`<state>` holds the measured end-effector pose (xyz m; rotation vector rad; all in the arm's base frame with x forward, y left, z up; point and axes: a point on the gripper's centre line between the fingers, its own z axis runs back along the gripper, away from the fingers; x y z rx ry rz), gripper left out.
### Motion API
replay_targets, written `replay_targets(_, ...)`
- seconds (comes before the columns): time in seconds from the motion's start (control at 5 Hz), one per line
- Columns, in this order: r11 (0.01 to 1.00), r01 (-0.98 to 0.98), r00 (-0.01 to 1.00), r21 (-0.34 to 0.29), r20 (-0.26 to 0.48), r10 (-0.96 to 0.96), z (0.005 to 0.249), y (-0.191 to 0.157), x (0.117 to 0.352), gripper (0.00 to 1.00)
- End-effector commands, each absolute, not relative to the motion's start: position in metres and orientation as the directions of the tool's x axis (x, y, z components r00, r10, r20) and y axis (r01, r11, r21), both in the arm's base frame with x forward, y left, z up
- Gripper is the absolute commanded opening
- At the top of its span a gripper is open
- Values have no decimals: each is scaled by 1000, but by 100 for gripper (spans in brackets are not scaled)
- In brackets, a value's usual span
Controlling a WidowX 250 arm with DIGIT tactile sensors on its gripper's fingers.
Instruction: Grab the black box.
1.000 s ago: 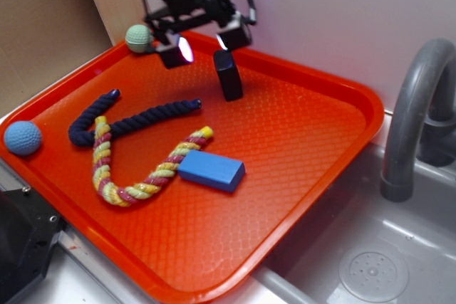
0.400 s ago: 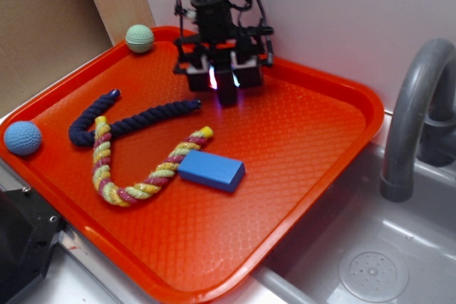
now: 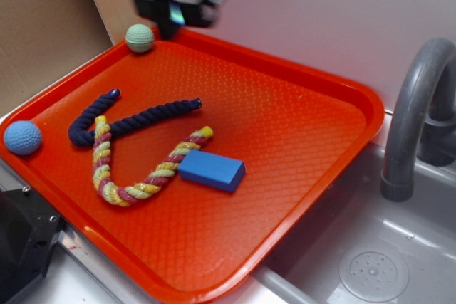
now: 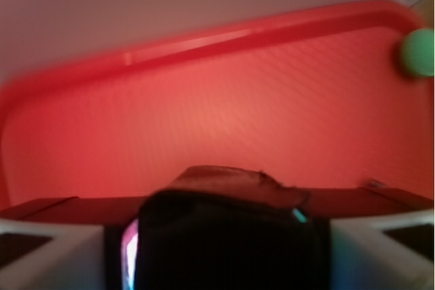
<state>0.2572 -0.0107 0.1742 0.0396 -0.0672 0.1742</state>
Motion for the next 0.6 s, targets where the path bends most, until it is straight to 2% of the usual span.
replay_targets(0.0, 998, 37, 992, -44, 125, -31, 287, -3, 217, 0)
replay_targets(0.2, 994, 49, 992, -96, 120, -37, 282, 7, 210, 0)
replay_targets(0.4, 996, 48, 991, -77, 129, -38, 276, 8, 207, 0)
